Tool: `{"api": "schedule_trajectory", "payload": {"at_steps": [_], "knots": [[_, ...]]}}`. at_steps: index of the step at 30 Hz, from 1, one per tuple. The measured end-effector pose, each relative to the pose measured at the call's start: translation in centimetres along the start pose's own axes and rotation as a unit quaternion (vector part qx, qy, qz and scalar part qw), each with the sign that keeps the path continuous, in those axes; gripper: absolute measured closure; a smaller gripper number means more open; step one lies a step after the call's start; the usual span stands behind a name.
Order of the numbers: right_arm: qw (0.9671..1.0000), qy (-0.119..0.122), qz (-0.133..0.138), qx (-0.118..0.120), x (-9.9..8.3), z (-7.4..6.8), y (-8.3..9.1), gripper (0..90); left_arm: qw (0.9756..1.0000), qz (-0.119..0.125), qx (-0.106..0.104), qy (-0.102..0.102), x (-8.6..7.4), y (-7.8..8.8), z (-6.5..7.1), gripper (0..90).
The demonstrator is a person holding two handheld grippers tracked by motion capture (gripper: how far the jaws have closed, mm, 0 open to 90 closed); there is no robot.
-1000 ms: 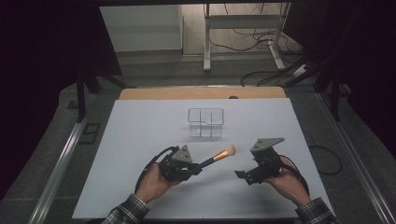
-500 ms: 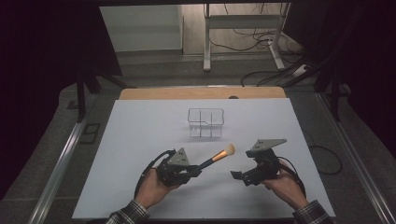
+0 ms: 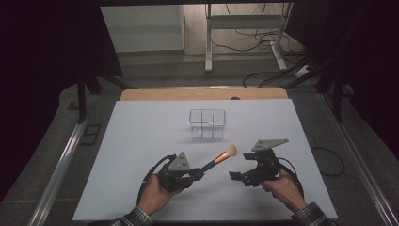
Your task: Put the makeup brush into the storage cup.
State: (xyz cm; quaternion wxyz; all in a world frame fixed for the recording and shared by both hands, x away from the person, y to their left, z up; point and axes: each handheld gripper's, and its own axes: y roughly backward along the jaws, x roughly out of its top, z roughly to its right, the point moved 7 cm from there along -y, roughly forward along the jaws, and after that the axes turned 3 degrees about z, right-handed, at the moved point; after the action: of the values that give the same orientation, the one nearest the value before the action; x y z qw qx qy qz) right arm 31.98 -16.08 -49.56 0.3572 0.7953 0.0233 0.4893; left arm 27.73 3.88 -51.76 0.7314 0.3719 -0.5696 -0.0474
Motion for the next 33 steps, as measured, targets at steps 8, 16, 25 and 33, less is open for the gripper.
{"api": "schedule_trajectory", "payload": {"at_steps": [8, 16, 25, 33], "knots": [[1.0, -0.003, -0.008, 0.005, 0.5, -1.0, -0.5, 0.0, 0.9999, 0.014, -0.004, 0.002, 0.1, -0.3, 0.5, 78.7], [0.9996, -0.019, -0.007, 0.018, 0.9, -1.7, -1.1, 0.0, 0.9998, 0.017, -0.009, -0.004, 0.2, -0.7, 0.9, 78.7], [0.9987, -0.041, 0.001, 0.029, 1.5, -1.9, -1.4, 9.7, 0.9997, 0.019, -0.011, -0.013, 0.4, -1.0, 1.3, 78.7], [0.998, -0.052, 0.013, 0.034, 1.9, -1.9, -1.4, 27.1, 0.9995, 0.022, -0.015, -0.019, 0.4, -1.3, 1.6, 78.6]]}}
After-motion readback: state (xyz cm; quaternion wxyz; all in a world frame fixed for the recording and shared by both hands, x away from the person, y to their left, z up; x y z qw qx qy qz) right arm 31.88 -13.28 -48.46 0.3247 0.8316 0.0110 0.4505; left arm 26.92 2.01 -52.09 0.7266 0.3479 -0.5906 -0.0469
